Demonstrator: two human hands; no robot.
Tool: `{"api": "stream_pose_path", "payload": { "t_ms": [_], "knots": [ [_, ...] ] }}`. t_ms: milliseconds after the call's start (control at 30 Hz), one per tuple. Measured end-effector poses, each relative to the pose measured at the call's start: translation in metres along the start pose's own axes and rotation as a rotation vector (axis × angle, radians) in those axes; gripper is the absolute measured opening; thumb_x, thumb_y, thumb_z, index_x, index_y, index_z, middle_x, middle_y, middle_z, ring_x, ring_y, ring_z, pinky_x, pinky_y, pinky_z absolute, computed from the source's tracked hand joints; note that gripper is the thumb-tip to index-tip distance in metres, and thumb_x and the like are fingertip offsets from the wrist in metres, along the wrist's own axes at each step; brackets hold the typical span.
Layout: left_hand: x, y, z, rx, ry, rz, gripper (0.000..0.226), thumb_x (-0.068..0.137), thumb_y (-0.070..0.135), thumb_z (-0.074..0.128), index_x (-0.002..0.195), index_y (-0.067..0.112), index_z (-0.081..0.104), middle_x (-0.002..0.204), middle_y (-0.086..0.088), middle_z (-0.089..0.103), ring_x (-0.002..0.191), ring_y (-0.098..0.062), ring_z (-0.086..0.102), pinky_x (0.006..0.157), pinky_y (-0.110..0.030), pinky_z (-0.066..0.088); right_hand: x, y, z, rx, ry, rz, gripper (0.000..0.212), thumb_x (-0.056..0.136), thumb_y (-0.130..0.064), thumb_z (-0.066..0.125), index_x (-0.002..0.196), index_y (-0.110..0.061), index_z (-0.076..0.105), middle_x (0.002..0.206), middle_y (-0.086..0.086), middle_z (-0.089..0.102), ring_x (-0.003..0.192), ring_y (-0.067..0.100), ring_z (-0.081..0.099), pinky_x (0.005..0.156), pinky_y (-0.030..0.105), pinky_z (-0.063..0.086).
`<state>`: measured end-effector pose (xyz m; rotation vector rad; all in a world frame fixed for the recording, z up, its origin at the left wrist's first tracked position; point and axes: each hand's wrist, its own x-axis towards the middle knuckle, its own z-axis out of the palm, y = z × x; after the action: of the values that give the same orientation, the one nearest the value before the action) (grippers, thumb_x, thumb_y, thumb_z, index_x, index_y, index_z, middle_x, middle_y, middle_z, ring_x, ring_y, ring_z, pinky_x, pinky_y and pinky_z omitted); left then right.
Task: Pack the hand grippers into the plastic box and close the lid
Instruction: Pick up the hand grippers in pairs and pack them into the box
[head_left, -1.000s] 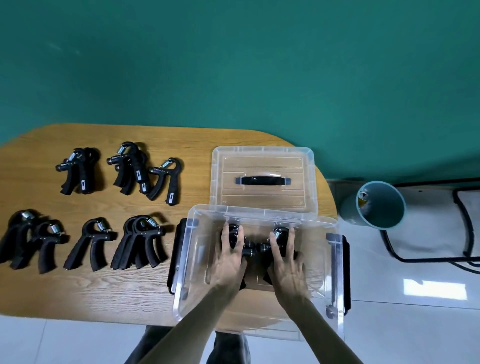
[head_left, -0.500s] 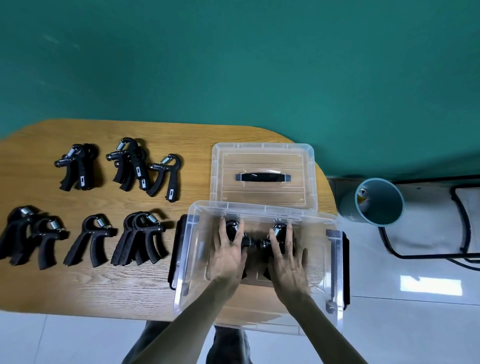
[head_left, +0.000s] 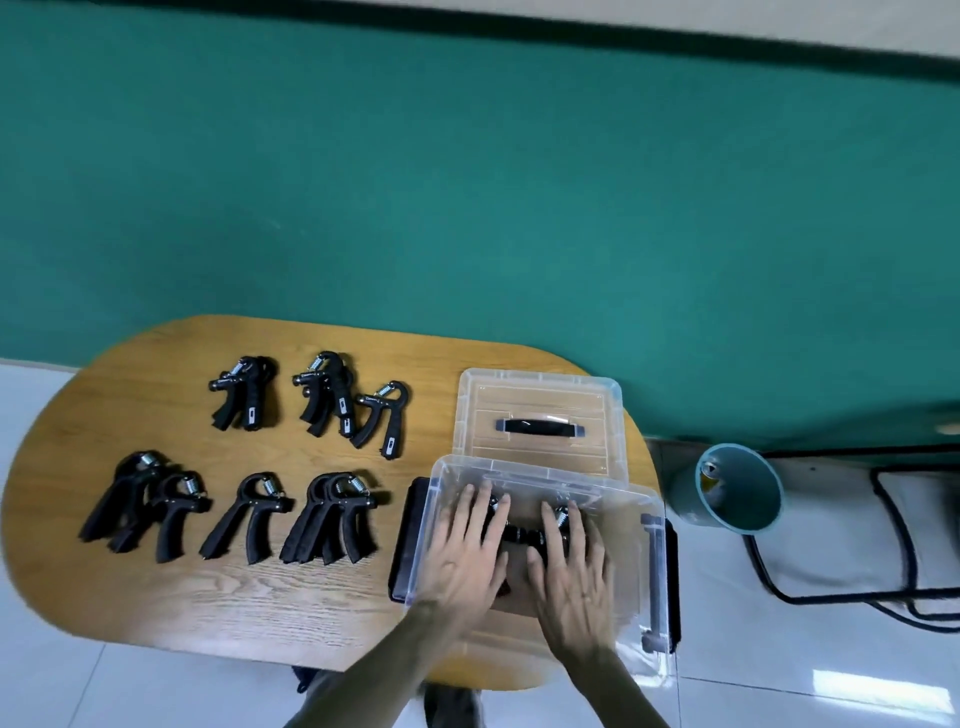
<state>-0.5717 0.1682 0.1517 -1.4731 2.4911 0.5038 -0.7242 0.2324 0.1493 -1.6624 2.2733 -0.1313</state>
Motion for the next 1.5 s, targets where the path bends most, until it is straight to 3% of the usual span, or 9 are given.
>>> {"api": "stream_pose_path", "payload": {
  "t_ms": [100,300,600,733,867,1000,1167,1333,1500],
  "knots": [
    [-0.01,-0.021,-0.016,0.0,0.104,0.047,0.066,0.103,0.039,0.025,0.162,0.014,0.011,0.168,-0.015,0.008,0.152,-0.033,0.022,0.122,-0.051,0.023,0.004,-0.027,-0.02,0.017,0.059,0.037,0.052,0.1,-0.044,0.035,0.146,-0.022,0.043,0.148,0.018,0.048,0.129,0.041,0.048,0.098,0.056,0.046],
    [-0.034,-0.092,-0.044,0.016,0.149,-0.031,0.063,0.103,0.037,0.024,0.161,0.011,0.019,0.167,-0.015,0.016,0.15,-0.032,0.029,0.118,-0.048,0.024,0.018,-0.101,-0.032,-0.03,0.09,-0.011,0.05,0.103,-0.043,0.032,0.145,-0.02,0.043,0.151,0.017,0.044,0.133,0.04,0.044,0.105,0.057,0.042],
    [-0.083,-0.213,-0.038,-0.012,0.13,-0.169,0.065,0.103,0.042,0.015,0.16,0.013,0.002,0.168,-0.017,0.004,0.153,-0.033,0.016,0.119,-0.049,0.016,0.001,-0.241,0.009,-0.023,0.026,-0.155,0.052,0.105,-0.042,0.026,0.153,-0.023,0.036,0.156,0.013,0.038,0.138,0.037,0.04,0.107,0.054,0.041],
    [-0.095,-0.255,-0.029,-0.012,0.068,-0.204,0.067,0.104,0.048,0.004,0.159,0.015,-0.012,0.166,-0.017,-0.019,0.154,-0.034,-0.007,0.123,-0.051,0.005,0.001,-0.275,0.022,-0.055,-0.015,-0.139,0.053,0.105,-0.042,0.025,0.154,-0.024,0.033,0.158,0.012,0.035,0.138,0.038,0.04,0.106,0.053,0.042],
    [-0.1,-0.274,-0.027,-0.024,-0.027,-0.197,0.072,0.097,0.052,-0.009,0.157,0.013,-0.02,0.161,-0.016,-0.032,0.151,-0.033,-0.019,0.125,-0.052,0.003,0.006,-0.285,0.032,-0.096,-0.055,-0.11,0.052,0.104,-0.04,0.03,0.153,-0.023,0.035,0.156,0.015,0.036,0.136,0.041,0.041,0.103,0.054,0.044],
    [-0.092,-0.279,-0.003,-0.079,-0.018,-0.18,0.072,0.102,0.052,0.01,0.161,0.011,0.007,0.167,-0.02,-0.005,0.153,-0.036,0.013,0.12,-0.053,0.011,0.023,-0.283,0.048,-0.131,-0.108,-0.11,0.051,0.103,-0.039,0.03,0.15,-0.021,0.037,0.153,0.017,0.04,0.132,0.042,0.044,0.101,0.054,0.044],
    [-0.065,-0.258,0.038,-0.094,-0.075,-0.162,0.072,0.105,0.053,0.012,0.156,0.017,-0.024,0.16,-0.015,-0.037,0.151,-0.036,-0.019,0.122,-0.055,-0.004,0.069,-0.275,0.073,-0.16,-0.142,-0.142,0.048,0.104,-0.036,0.032,0.15,-0.021,0.034,0.152,0.018,0.038,0.13,0.041,0.045,0.098,0.055,0.046],
    [-0.028,-0.242,0.062,-0.156,-0.07,-0.185,0.076,0.103,0.055,0.024,0.161,0.012,-0.001,0.165,-0.021,-0.015,0.154,-0.038,0.001,0.122,-0.057,0.011,0.111,-0.266,0.099,-0.16,-0.199,-0.2,0.05,0.107,-0.039,0.025,0.155,-0.027,0.019,0.161,0.015,0.022,0.139,0.04,0.032,0.107,0.056,0.039],
    [-0.007,-0.247,0.079,-0.135,-0.134,-0.209,0.077,0.104,0.054,0.025,0.161,0.013,-0.007,0.164,-0.023,-0.018,0.154,-0.042,0.001,0.121,-0.064,0.013,0.138,-0.256,0.12,-0.116,-0.266,-0.179,0.053,0.106,-0.045,0.021,0.157,-0.032,0.012,0.165,0.011,0.01,0.145,0.04,0.022,0.11,0.06,0.034]
  ]
}}
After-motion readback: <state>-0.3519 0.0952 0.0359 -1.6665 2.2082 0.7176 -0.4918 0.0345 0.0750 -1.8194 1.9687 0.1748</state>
